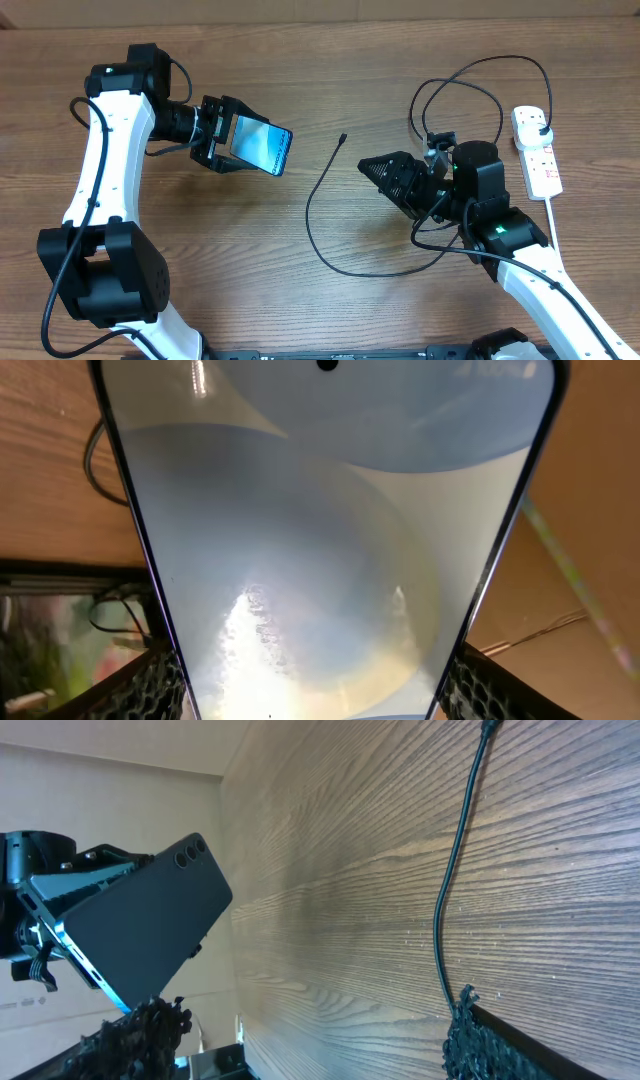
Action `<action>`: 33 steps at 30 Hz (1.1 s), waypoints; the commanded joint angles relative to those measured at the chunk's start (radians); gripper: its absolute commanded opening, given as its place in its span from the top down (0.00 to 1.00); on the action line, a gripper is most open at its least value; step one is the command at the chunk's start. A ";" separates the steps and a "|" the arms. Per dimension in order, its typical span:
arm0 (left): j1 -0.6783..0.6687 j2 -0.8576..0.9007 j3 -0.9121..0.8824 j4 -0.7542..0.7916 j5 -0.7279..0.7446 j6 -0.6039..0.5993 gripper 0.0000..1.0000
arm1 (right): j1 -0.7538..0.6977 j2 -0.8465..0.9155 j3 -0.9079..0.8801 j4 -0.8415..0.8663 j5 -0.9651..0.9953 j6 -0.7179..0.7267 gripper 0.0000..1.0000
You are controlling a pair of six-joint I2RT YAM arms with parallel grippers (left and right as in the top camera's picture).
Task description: Plug charger to phone and switch on socket
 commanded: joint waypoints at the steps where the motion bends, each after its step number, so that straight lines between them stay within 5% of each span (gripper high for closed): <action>1: -0.006 -0.021 0.018 -0.002 0.062 -0.105 0.38 | 0.006 0.003 0.023 0.000 0.010 -0.015 0.13; 33: -0.006 -0.021 0.018 0.006 0.055 -0.160 0.39 | 0.006 0.003 0.023 -0.012 0.010 -0.015 0.13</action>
